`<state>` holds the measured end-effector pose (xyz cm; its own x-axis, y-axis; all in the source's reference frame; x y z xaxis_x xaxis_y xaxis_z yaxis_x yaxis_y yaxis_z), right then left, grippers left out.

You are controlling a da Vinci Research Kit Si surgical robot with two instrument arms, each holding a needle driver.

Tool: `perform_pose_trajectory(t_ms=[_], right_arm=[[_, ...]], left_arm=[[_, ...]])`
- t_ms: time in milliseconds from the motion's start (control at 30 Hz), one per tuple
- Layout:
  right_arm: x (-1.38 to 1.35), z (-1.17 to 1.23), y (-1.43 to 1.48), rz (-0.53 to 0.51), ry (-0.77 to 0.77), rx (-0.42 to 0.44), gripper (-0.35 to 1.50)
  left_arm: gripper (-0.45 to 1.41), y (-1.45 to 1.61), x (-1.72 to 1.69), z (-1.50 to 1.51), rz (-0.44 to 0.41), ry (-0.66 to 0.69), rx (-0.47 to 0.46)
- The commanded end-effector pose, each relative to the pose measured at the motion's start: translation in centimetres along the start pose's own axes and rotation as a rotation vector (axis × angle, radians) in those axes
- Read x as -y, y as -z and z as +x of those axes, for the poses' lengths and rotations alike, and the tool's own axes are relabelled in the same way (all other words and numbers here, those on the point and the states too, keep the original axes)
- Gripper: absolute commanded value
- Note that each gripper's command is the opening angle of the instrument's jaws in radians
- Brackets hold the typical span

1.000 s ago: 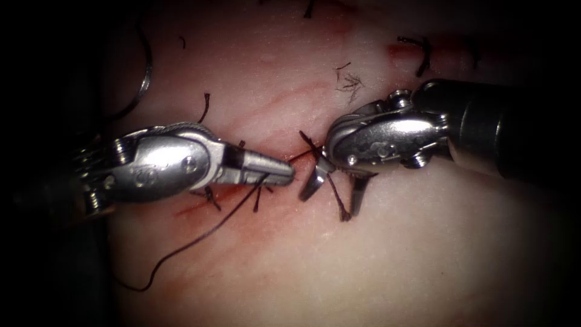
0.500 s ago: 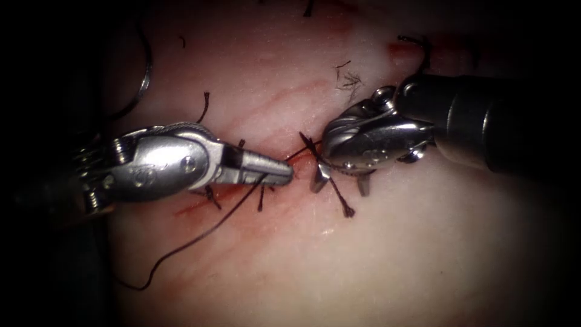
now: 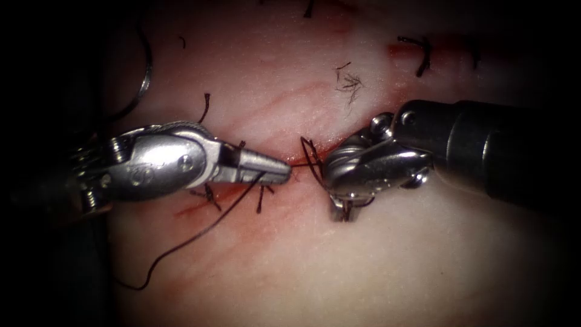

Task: Wound Closure
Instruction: Grasp the suture tail with the right arm, then tie the knot by pulling the right end-effector up and the left end-effector down.

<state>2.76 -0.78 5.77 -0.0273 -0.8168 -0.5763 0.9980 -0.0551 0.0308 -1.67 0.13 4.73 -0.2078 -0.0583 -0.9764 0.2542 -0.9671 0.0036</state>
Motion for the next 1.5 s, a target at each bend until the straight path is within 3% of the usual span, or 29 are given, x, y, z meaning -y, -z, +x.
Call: perform_pose_trajectory(t_ms=[33, 367, 767, 1000, 1233, 1433, 1500], right_arm=[[-0.07, -0.10, 0.01, -0.004, -0.008, -0.001, -0.35], [-0.05, -0.27, 0.14, -0.068, -0.143, 0.017, -0.35], [-0.13, -0.19, 0.13, -0.114, -0.235, -0.030, -0.35], [-0.07, -0.28, 0.33, -0.232, -0.357, -0.186, -0.35], [-0.06, -0.31, 0.38, -0.261, -0.421, -0.253, -0.35], [0.01, -0.43, 0.63, -0.334, -0.491, -0.435, -0.35], [0.04, -0.50, 0.74, -0.376, -0.529, -0.499, -0.35]], left_arm=[[-0.35, -0.03, 0.07, -0.02, 0.001, -0.003, -0.001], [-0.35, -0.03, 0.07, -0.02, 0.001, -0.003, -0.001], [-0.35, -0.03, 0.07, -0.01, 0.001, -0.002, -0.001], [-0.35, -0.04, 0.01, 0.02, 0.004, -0.001, 0.001], [-0.35, -0.04, 0.00, 0.01, 0.005, -0.002, 0.002], [-0.35, -0.11, -0.10, -0.02, 0.005, 0.008, 0.026], [-0.35, -0.23, -0.22, 0.02, -0.010, 0.027, 0.095]])
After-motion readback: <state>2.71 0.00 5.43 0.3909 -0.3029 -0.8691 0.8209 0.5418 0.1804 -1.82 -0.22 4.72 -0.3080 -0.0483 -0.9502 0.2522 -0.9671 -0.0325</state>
